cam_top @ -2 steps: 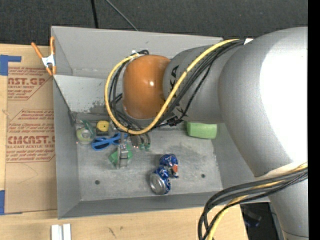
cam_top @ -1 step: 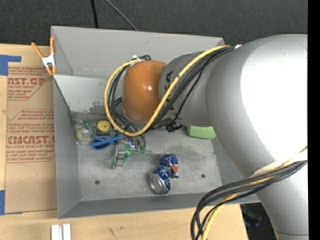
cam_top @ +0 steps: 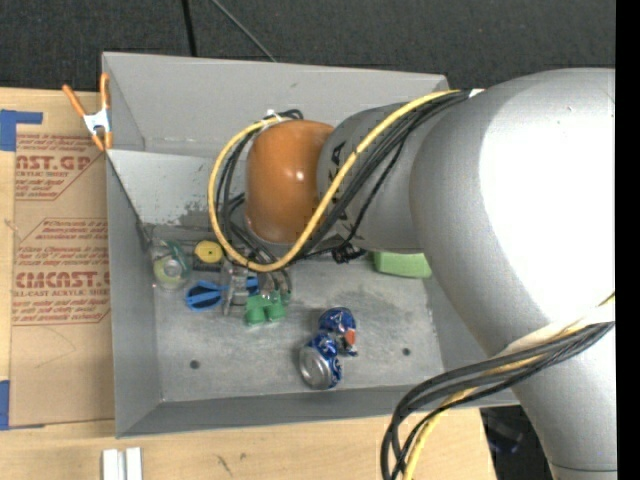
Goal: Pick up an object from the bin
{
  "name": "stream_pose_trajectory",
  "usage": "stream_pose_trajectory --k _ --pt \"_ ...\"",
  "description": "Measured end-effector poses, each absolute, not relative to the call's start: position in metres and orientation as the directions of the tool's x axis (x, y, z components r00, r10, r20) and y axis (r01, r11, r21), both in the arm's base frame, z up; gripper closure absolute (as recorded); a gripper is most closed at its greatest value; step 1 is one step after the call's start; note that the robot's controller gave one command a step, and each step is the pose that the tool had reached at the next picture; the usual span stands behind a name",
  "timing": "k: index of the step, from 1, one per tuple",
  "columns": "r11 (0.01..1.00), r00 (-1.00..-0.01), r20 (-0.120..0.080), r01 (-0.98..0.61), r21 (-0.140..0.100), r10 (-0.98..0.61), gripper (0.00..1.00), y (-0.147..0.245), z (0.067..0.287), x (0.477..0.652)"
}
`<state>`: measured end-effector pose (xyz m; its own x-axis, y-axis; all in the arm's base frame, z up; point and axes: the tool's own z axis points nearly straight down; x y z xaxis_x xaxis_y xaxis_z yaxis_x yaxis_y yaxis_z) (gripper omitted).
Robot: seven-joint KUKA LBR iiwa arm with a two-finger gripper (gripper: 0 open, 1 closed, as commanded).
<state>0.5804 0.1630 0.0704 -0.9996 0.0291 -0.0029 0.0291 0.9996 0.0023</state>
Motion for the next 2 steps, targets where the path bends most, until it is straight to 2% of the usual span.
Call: stream_pose_trajectory --k 1,2 --pt "0.968 -0.968 -0.002 -0.251 0.001 -0.251 1.0 0.18 0.09 0.564" --pt "0.96 -0.96 -0.012 -0.28 0.0 -0.28 1.0 0.177 0.223 0.566"
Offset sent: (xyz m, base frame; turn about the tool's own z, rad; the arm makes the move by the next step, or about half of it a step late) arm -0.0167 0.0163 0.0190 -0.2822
